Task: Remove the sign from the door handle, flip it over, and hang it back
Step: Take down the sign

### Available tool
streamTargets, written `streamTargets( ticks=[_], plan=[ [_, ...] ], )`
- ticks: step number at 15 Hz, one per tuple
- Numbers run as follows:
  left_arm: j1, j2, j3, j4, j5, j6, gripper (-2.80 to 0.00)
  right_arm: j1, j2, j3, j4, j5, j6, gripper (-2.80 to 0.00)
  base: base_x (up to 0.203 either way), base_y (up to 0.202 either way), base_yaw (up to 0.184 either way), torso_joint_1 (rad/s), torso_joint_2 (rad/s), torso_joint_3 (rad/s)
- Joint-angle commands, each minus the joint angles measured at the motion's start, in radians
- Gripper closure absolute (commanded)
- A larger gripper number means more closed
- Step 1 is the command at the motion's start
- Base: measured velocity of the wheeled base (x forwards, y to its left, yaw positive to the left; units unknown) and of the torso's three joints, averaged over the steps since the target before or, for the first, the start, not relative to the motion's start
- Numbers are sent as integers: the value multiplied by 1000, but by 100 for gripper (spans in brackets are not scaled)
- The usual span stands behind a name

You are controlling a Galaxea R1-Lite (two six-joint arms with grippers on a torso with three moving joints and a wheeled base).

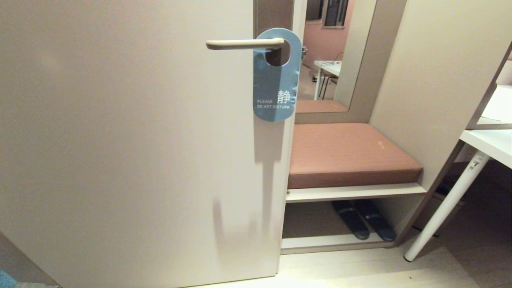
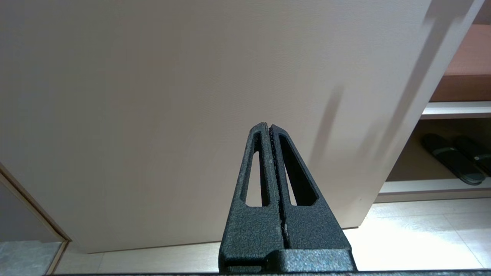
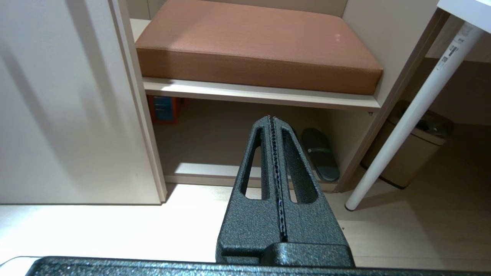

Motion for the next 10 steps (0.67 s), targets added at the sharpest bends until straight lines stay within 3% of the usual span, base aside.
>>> streamTargets(
  ticks=[1, 10],
  plan=[
    [0, 0, 0, 0, 1, -1, 0, 0, 1, 0, 0, 1, 2, 0, 0, 0, 0, 0, 0, 0],
    [0, 0, 0, 0, 0, 0, 0, 0, 7, -62, 45, -2, 21, 0, 0, 0, 0, 0, 0, 0]
  ],
)
